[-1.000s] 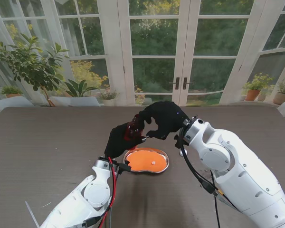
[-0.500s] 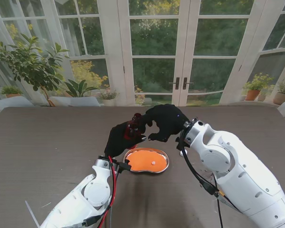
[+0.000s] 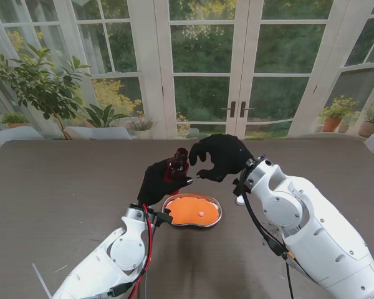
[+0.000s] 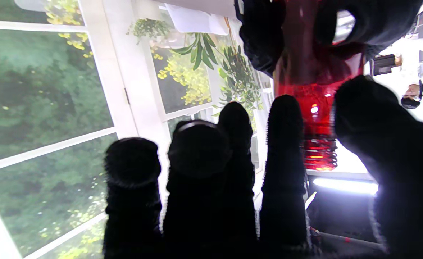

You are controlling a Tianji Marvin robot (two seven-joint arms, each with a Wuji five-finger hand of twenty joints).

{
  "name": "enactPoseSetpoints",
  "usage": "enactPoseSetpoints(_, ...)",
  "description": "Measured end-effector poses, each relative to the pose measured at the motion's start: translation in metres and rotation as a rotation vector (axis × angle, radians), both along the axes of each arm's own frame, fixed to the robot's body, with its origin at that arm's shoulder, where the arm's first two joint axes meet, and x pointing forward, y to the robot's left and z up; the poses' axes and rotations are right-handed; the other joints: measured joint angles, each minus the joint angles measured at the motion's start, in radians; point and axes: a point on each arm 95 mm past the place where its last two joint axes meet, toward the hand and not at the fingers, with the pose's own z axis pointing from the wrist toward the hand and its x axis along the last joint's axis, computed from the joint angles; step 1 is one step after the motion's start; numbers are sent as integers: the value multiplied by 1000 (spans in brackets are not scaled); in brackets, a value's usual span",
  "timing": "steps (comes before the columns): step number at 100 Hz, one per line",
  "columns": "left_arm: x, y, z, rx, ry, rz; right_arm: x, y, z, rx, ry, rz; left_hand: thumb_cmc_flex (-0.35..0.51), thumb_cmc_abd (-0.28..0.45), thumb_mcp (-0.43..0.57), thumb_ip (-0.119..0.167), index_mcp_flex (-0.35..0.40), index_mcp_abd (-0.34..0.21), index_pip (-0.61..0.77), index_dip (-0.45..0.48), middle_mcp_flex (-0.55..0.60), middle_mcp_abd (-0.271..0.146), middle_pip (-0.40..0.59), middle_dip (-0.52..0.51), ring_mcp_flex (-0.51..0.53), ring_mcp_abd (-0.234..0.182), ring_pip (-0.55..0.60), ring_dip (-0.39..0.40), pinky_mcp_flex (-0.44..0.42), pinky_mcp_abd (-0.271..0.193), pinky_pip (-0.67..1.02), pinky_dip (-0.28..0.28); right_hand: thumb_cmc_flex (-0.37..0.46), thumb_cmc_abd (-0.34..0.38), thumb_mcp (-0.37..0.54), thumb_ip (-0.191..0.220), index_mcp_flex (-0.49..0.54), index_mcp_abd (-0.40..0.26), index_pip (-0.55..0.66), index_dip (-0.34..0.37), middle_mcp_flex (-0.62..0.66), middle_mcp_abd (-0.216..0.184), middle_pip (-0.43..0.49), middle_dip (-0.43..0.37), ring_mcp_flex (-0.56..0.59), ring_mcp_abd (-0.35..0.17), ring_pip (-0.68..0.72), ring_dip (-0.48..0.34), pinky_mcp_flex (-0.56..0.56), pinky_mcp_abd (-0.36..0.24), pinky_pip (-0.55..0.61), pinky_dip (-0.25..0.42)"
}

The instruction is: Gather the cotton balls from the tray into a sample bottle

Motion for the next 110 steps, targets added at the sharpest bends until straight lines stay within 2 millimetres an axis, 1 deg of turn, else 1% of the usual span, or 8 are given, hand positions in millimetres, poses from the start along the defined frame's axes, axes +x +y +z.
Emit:
enactPoseSetpoints(2, 0, 0, 0, 1, -1, 0, 1, -1, -1, 0, 2, -5, 0, 0, 0, 0, 0, 0, 0, 0, 0, 0, 0, 0, 0, 0, 0, 0, 0, 0, 0, 0, 0, 0, 0, 8, -9, 2, -1, 8, 0, 0, 0, 0, 0, 0, 0, 0, 0, 0, 0, 0)
enactPoseSetpoints(21, 0, 1, 1, 6, -4, 1, 6, -6, -9, 2, 19, -41, 0, 0, 0, 0, 0, 0, 0, 0, 0, 0, 0, 0, 0, 0, 0, 0, 0, 0, 0, 0, -11, 1, 0, 9, -9, 43, -6, 32, 12, 3, 2, 0, 0, 0, 0, 0, 9, 0, 0, 0)
enactPoseSetpoints(38, -1, 2, 1, 11, -5, 2, 11, -8, -20, -23, 33, -66, 0, 0, 0, 0, 0, 0, 0, 0, 0, 0, 0, 0, 0, 0, 0, 0, 0, 0, 0, 0, -11, 1, 0, 9, -9, 62, -6, 35, 24, 3, 2, 0, 0, 0, 12, 0, 12, 0, 0, 0)
enactPoseSetpoints(54, -2, 3, 1, 14, -3, 2, 17, -8, -33, -52, 46, -75, 0, 0, 0, 0, 0, 0, 0, 0, 0, 0, 0, 0, 0, 0, 0, 0, 0, 0, 0, 0, -11, 1, 0, 9, 6, 66, -6, 37, 44, 4, 2, 0, 0, 0, 25, 0, 23, 0, 4, 0)
enactPoseSetpoints(76, -3, 4, 1, 16, 3, 1, 20, -5, -46, -66, 48, -76, 0, 0, 0, 0, 0, 0, 0, 0, 0, 0, 0, 0, 0, 0, 0, 0, 0, 0, 0, 0, -11, -2, 0, 9, 27, 66, -14, 46, 68, 4, 3, 0, 0, 0, 47, 0, 35, 0, 10, 0)
enactPoseSetpoints(87, -3, 4, 1, 18, 4, -3, 21, -2, -56, -72, 47, -72, 0, 0, 0, 0, 0, 0, 0, 0, 0, 0, 0, 0, 0, 0, 0, 0, 0, 0, 0, 0, -9, -38, 0, 9, 27, 66, -14, 46, 68, 4, 3, 0, 0, 0, 57, 0, 38, 0, 12, 0)
enactPoseSetpoints(96, -3, 4, 1, 21, 3, -4, 23, 1, -66, -80, 60, -67, 0, 0, 0, 0, 0, 0, 0, 0, 0, 0, 0, 0, 0, 0, 0, 0, 0, 0, 0, 0, -8, -52, 0, 9, 52, 65, -17, 46, 68, 4, 3, 0, 0, 0, 59, 0, 45, 0, 12, 0)
enactPoseSetpoints(110, -5, 6, 2, 26, 0, 0, 24, 4, -82, -93, 82, -57, 0, 0, 0, 0, 0, 0, 0, 0, 0, 0, 0, 0, 0, 0, 0, 0, 0, 0, 0, 0, 5, -65, 0, 9, 56, 58, -17, 46, 77, 4, 4, 0, 0, 0, 63, 0, 48, 0, 13, 0)
